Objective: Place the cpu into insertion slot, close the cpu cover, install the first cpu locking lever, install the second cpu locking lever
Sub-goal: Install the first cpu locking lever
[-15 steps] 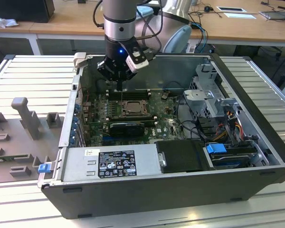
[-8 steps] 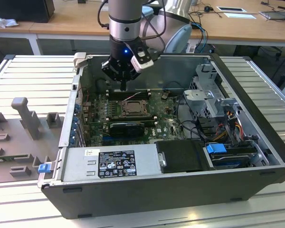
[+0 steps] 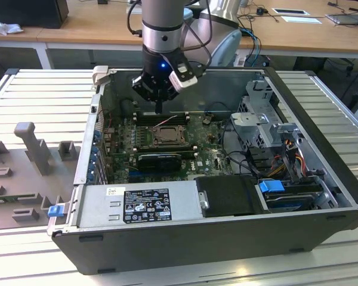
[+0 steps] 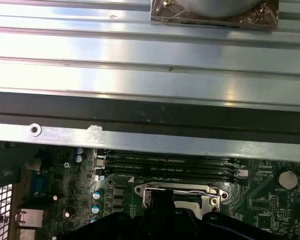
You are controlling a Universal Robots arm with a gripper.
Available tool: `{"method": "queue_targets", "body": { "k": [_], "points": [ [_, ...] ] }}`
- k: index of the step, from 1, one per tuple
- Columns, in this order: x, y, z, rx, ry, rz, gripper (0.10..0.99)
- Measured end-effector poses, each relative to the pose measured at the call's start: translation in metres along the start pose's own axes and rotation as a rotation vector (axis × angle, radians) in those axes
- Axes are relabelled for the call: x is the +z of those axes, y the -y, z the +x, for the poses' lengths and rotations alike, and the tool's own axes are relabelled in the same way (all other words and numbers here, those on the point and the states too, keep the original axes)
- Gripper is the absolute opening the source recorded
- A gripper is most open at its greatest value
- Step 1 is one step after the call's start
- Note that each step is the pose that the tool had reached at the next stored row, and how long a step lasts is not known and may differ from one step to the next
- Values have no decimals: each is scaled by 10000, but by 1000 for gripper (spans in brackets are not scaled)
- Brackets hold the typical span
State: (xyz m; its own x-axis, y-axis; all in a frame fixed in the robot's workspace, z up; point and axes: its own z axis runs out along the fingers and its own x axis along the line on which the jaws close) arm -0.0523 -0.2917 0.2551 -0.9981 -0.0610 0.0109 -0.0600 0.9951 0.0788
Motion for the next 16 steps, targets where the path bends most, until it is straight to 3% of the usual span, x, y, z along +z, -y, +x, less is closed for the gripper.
{"method": "queue_targets", "body": {
  "k": [2,3,5,16],
  "points": [
    [33,5,-25,53,12,-33,106],
    [38,5,-25,54,73,-26,106],
    [52,6,-26,35,284,-21,106],
    [196,18,-33,34,291,-33,106]
  ]
}}
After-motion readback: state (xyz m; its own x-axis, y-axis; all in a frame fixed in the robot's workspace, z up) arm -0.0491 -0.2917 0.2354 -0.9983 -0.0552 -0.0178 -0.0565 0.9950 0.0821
